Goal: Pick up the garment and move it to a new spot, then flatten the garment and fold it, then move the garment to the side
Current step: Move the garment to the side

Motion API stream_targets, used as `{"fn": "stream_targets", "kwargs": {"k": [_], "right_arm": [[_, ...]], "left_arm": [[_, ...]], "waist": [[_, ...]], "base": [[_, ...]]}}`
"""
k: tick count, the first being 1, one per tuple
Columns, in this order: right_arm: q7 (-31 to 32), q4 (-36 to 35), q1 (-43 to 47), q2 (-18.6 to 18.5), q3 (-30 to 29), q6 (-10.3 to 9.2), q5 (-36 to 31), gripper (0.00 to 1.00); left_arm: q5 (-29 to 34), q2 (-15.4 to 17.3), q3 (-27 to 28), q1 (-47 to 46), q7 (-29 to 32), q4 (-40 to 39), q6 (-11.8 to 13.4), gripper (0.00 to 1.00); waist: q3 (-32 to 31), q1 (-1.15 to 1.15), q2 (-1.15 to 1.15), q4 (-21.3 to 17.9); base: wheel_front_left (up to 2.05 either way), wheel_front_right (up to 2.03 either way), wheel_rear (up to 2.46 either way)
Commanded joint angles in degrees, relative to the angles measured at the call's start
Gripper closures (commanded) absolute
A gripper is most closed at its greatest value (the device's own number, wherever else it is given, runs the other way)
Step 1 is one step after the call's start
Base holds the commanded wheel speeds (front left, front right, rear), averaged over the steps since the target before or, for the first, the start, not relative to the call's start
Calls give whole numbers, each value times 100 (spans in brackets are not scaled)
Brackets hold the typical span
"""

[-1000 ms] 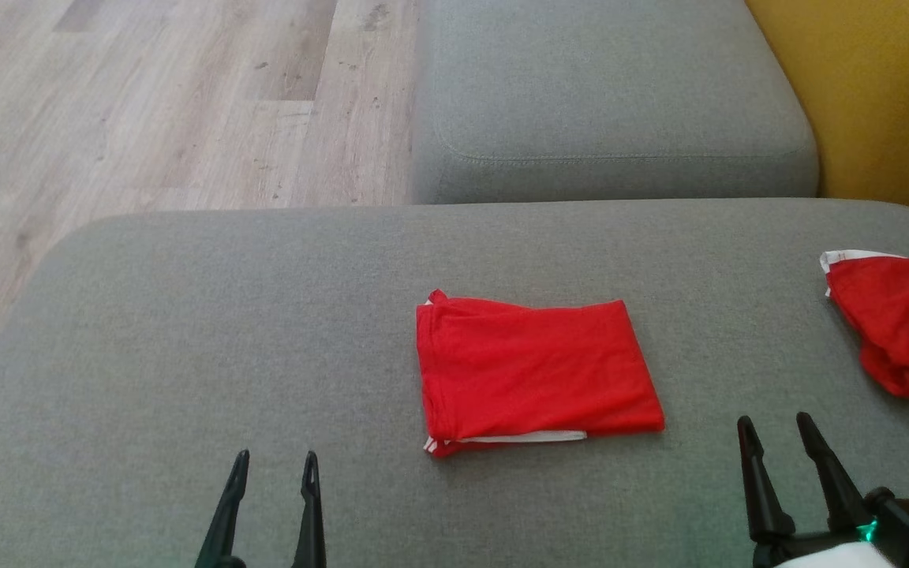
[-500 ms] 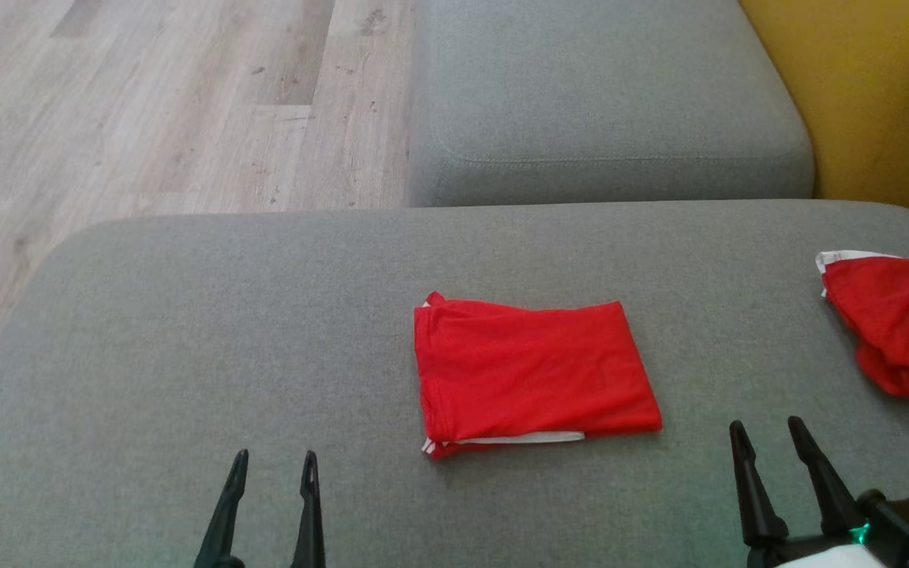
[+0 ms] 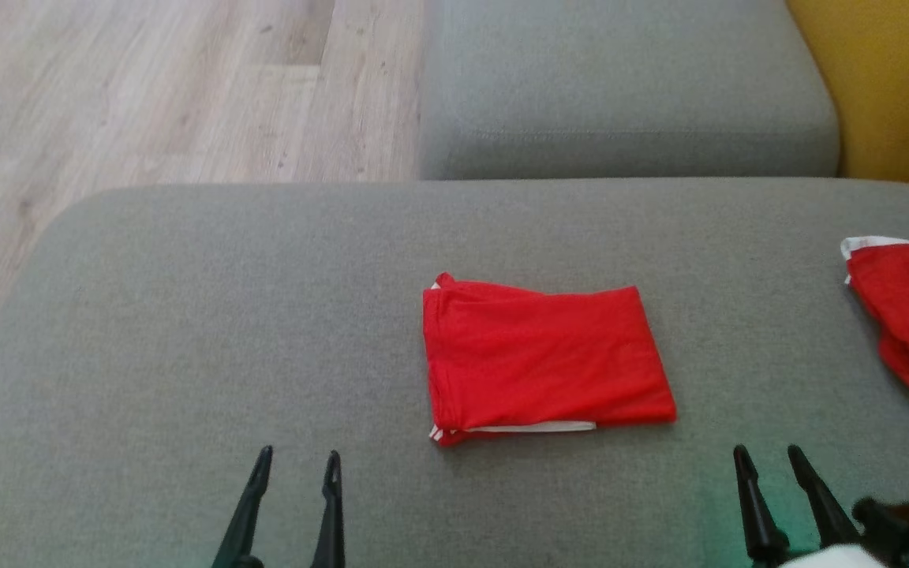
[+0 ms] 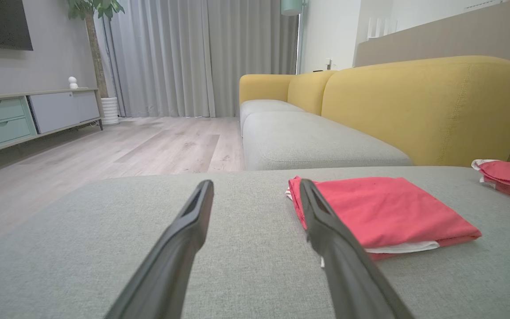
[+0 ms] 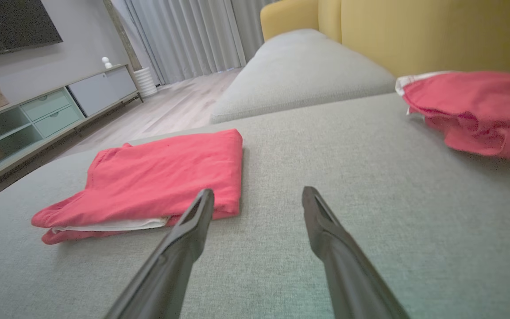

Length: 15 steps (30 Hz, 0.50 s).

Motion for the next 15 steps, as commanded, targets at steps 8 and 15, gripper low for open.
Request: {"fn": "stream_targets", "kwargs": {"k": [8, 15], "right_arm": [[922, 770, -1630, -629, 512, 20, 1027, 0], [1869, 1187, -2461, -865, 877, 20, 2134, 0]], "left_arm": [[154, -75, -247, -571, -47, -407, 0, 0], [161, -75, -445, -853, -47, -454, 43, 0]], "waist": [[534, 0, 0, 213], [897, 0, 0, 358]], "base": [[0, 0, 0], [0, 0, 0]]}}
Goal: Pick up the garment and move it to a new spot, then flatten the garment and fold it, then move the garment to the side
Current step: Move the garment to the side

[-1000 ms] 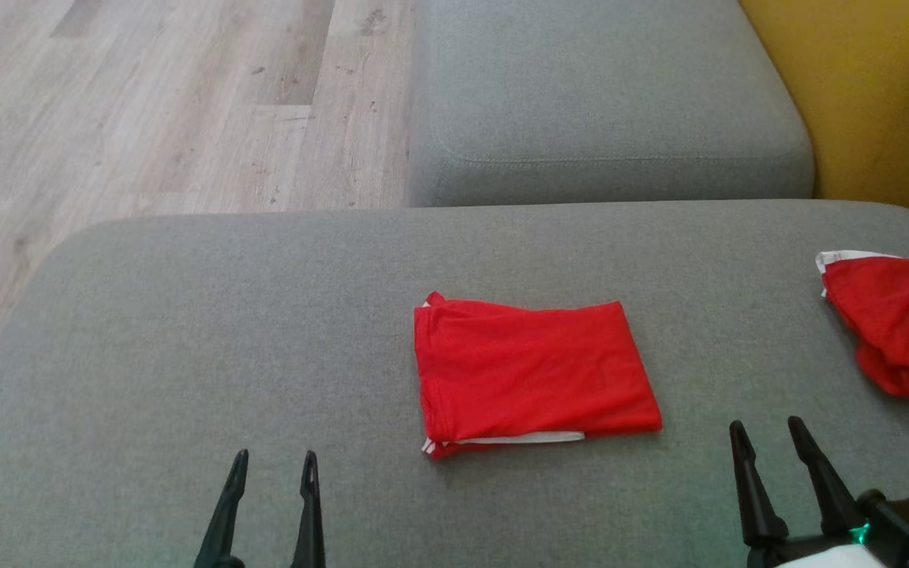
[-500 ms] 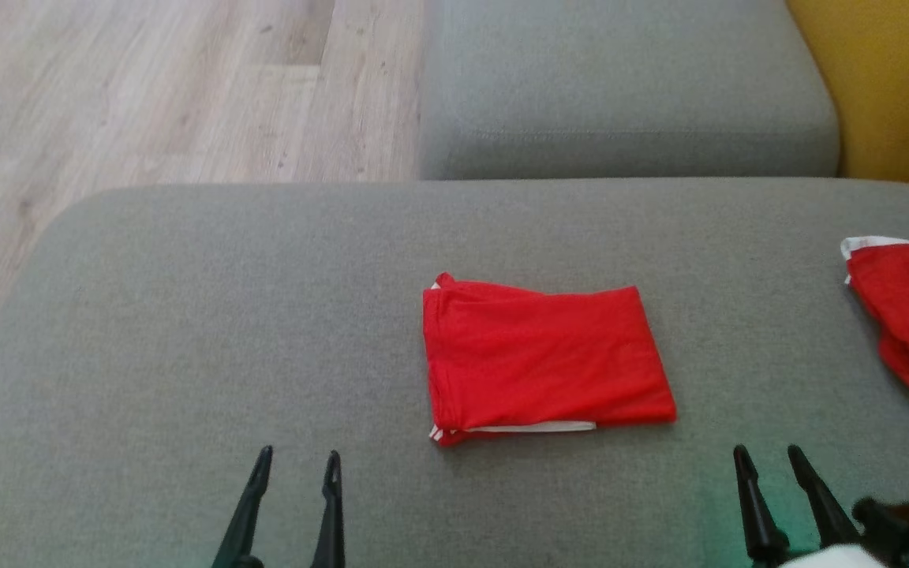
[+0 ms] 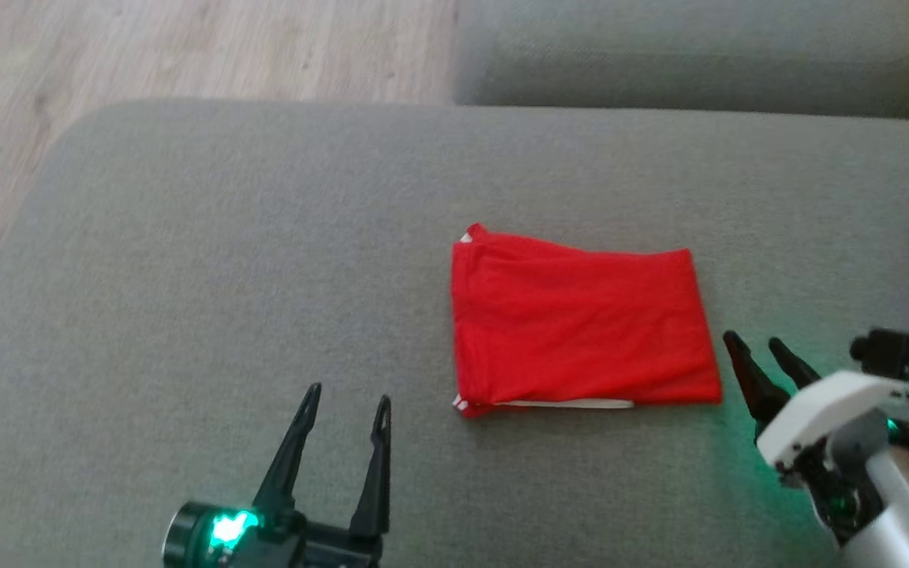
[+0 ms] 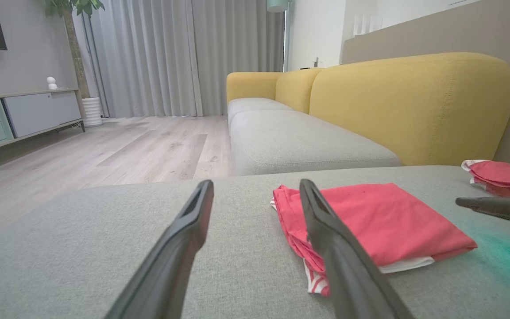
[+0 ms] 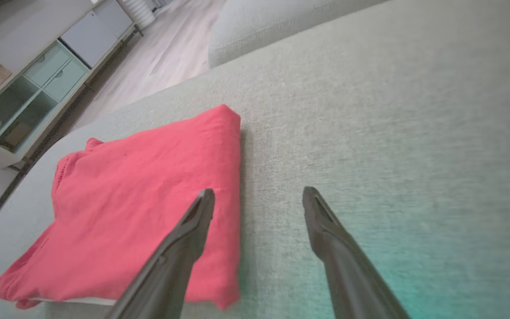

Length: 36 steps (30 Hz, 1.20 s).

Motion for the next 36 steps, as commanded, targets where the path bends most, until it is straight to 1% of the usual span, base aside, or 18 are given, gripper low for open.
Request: {"fn": "stream_targets", "kwargs": {"k": [1, 2, 8, 9, 10, 11, 12, 16, 20, 24, 29, 32, 36], "right_arm": [[146, -83, -291, -139, 165, 20, 206, 0], [439, 43, -490, -210, 326, 20, 531, 0], [988, 319, -840, -356, 766, 20, 1322, 0], [1047, 313, -861, -361, 829, 20, 1476, 4], [1065, 281, -882, -366, 877, 20, 1630, 52], [1063, 233, -900, -383, 925, 20, 1774, 83], [1031, 169, -916, -413, 970, 20, 1898, 100], [907, -11, -1001, -703, 1164, 20, 2218, 100], [820, -164, -1186, -1135, 1386, 20, 2313, 100], [828, -349, -1508, -1677, 1601, 20, 2270, 100], [896, -590, -1971, -2443, 1771, 20, 2100, 100], [930, -684, -2182, -2919, 1787, 20, 2039, 100], [917, -708, -2378, -3516, 1695, 20, 1985, 100]], "left_arm": [[17, -68, 98, -293, -47, -200, 50, 0], [10, -68, 32, -365, -47, -193, 85, 0], [-28, -68, -132, -511, -47, -151, 171, 0], [-38, -68, -147, -527, -47, -145, 184, 0], [-47, -68, -162, -543, -47, -142, 197, 0], [-56, -68, -174, -557, -47, -141, 212, 0], [-64, -68, -181, -569, -47, -142, 228, 0], [-59, -69, -195, -596, -47, -143, 274, 0], [-36, -69, -175, -626, -47, -171, 297, 0], [9, -69, -163, -723, -47, -221, 307, 0], [67, -69, -160, -953, -47, -227, 298, 0], [92, -69, -173, -1115, -47, -212, 292, 0], [124, -69, -196, -1303, -47, -272, 291, 0]], "waist": [[123, -2, 0, 100], [184, -2, 0, 149], [305, -2, 0, 286], [315, -2, 0, 301], [328, -2, 0, 311], [342, -2, 0, 316], [352, -2, 0, 314], [386, -2, 0, 209], [502, -2, 0, -85], [745, -2, 0, -510], [1096, -2, 0, -1035], [1279, -2, 0, -1255], [1497, -2, 0, -1443]], "base": [[0, 0, 0], [0, 0, 0], [0, 0, 0], [0, 0, 0], [0, 0, 0], [0, 0, 0], [0, 0, 0], [0, 0, 0], [0, 0, 0], [0, 0, 0], [0, 0, 0], [0, 0, 0], [0, 0, 0]]}}
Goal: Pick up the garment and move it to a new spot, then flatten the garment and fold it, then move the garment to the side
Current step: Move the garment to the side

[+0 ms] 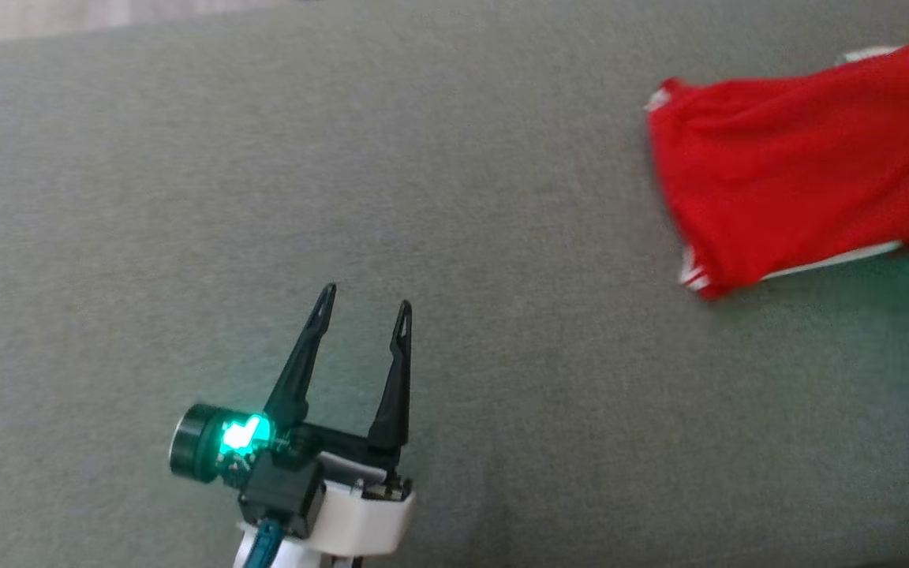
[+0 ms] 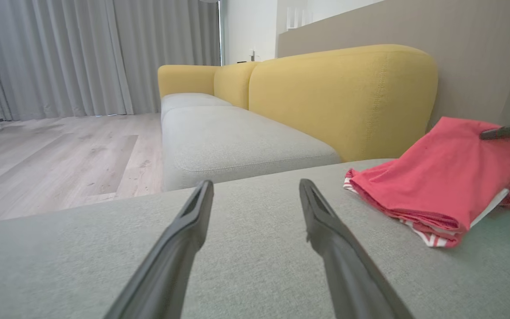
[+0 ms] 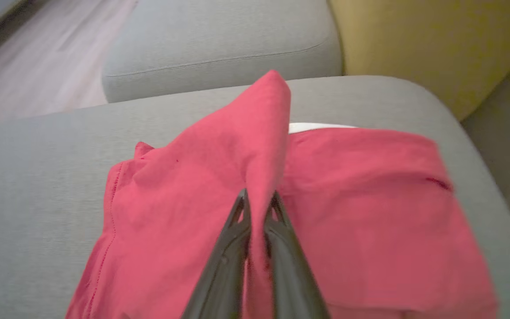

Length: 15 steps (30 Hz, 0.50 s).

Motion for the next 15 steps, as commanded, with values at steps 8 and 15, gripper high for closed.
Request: {"fn": "stream_targets", "kwargs": {"k": [8, 15], "right_arm": [[-83, -31, -387, -1164, -370, 20, -211, 100], [-83, 245, -362, -1393, -561, 20, -541, 100]], "left_arm": [[199, -39, 132, -396, -46, -237, 7, 0], [228, -11, 161, -492, -46, -221, -15, 0]], "waist": [[636, -1, 0, -382], [703, -1, 0, -346]], "base": [[0, 0, 0], [0, 0, 0]]}}
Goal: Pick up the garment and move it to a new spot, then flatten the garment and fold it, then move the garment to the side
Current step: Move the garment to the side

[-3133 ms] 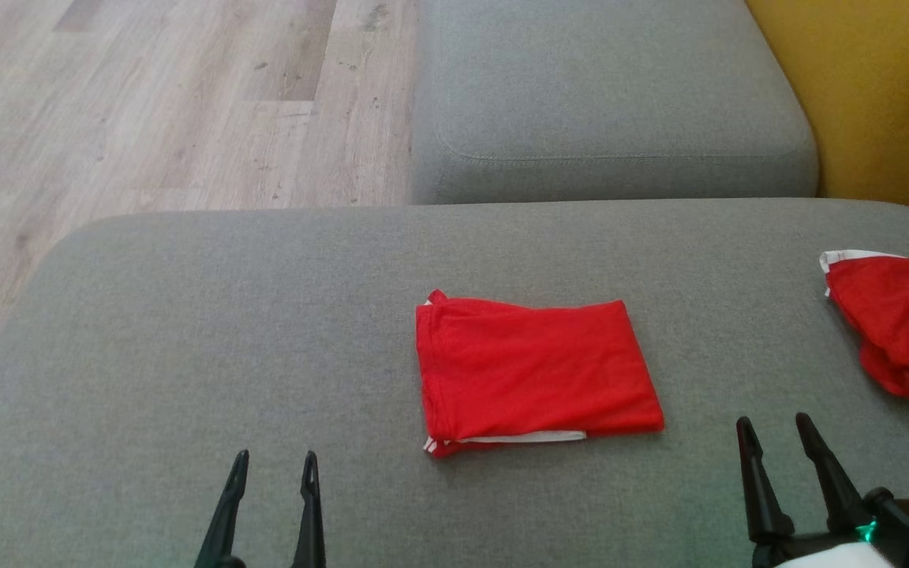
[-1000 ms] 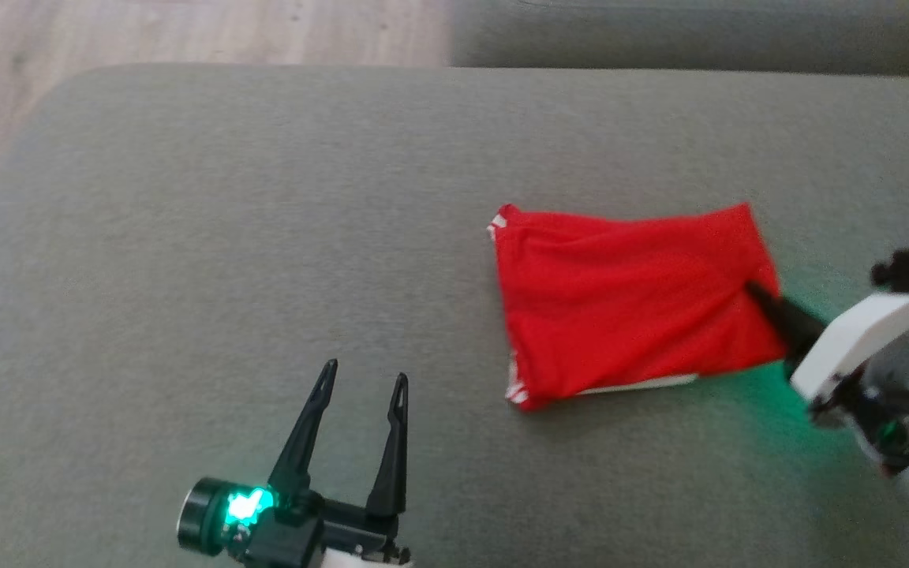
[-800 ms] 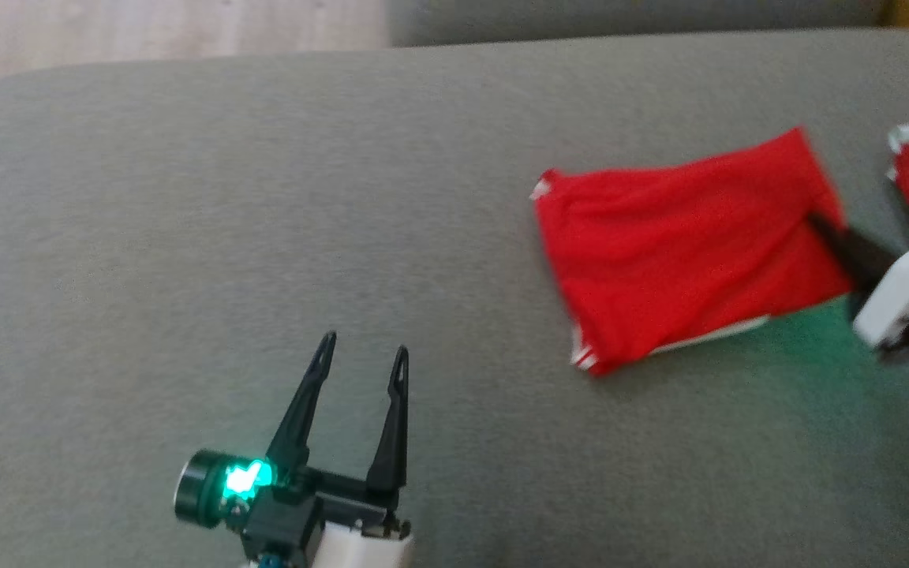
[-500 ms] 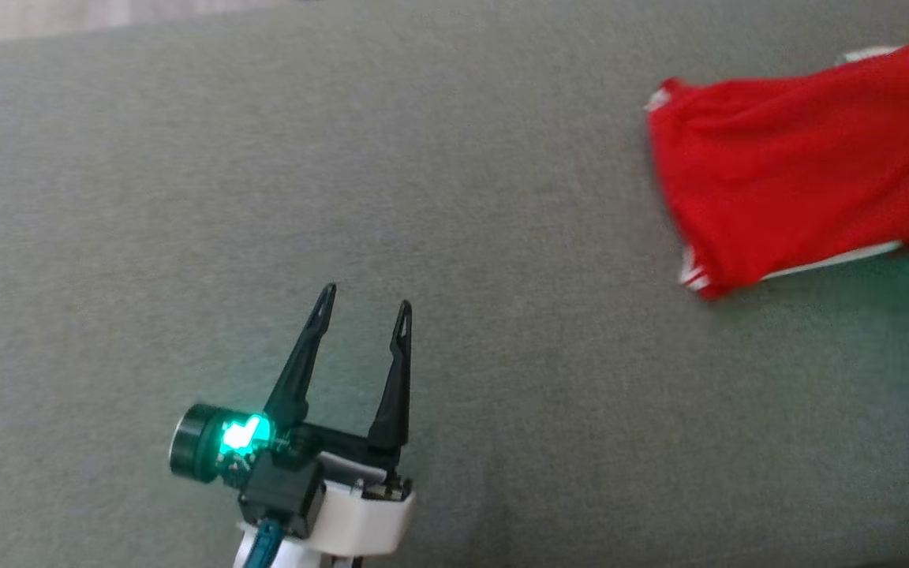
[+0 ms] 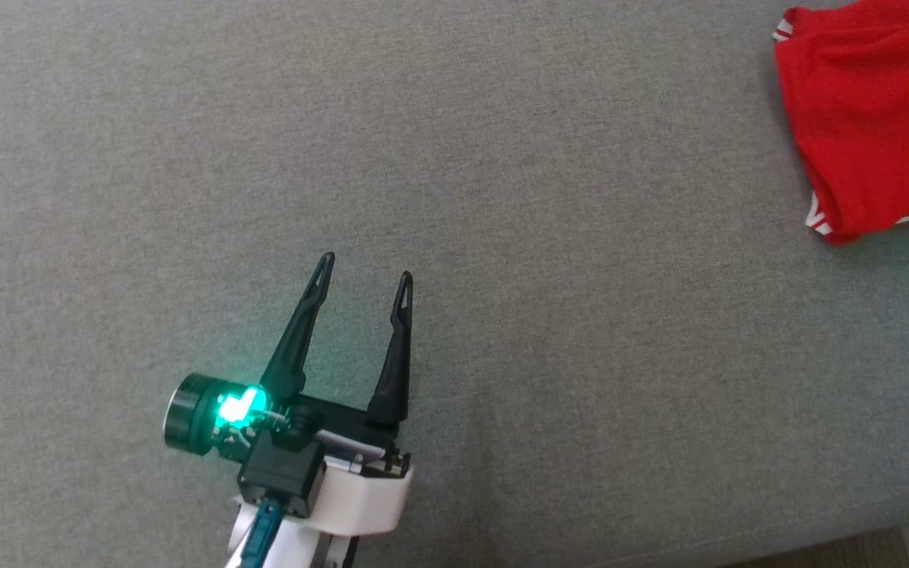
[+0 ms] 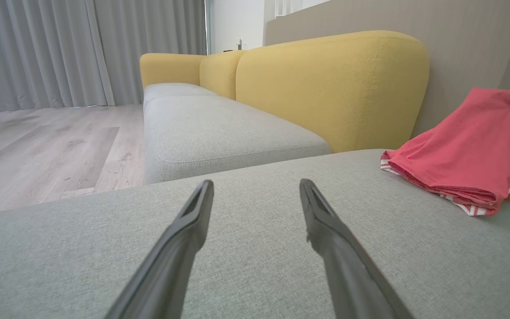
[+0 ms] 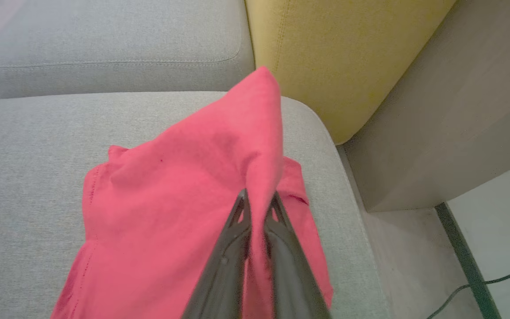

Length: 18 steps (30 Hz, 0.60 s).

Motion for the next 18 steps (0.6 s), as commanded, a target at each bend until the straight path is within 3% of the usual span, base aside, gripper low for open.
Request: {"fn": "stream_targets", "kwargs": {"k": [1, 3, 4, 5, 12, 18], "right_arm": [[-18, -8, 49, -406, -121, 20, -118, 100], [12, 62, 62, -378, -168, 20, -202, 100], [35, 104, 71, -362, -186, 20, -261, 26], [38, 143, 76, -343, -207, 20, -343, 0], [-194, 84, 291, 206, -254, 20, -833, 0], [-596, -241, 887, 1129, -151, 20, -952, 0]], "left_arm": [[68, -3, 143, -74, -34, -195, 2, 0], [65, 9, 146, -61, -34, -201, -2, 0], [61, 16, 147, -49, -34, -198, -6, 0], [54, 22, 153, -35, -34, -196, -9, 0], [8, 41, 192, 108, -34, -132, -20, 0], [-91, 28, 232, 380, -34, -26, 5, 0]], "waist": [[-13, 0, 0, 8], [-49, 0, 0, 17], [-79, 0, 0, 23], [-113, 0, 0, 25], [-521, 0, 0, 38], [-1121, 0, 0, 151]], "base": [[0, 0, 0], [0, 0, 0], [0, 0, 0], [0, 0, 0], [0, 0, 0], [0, 0, 0]]}}
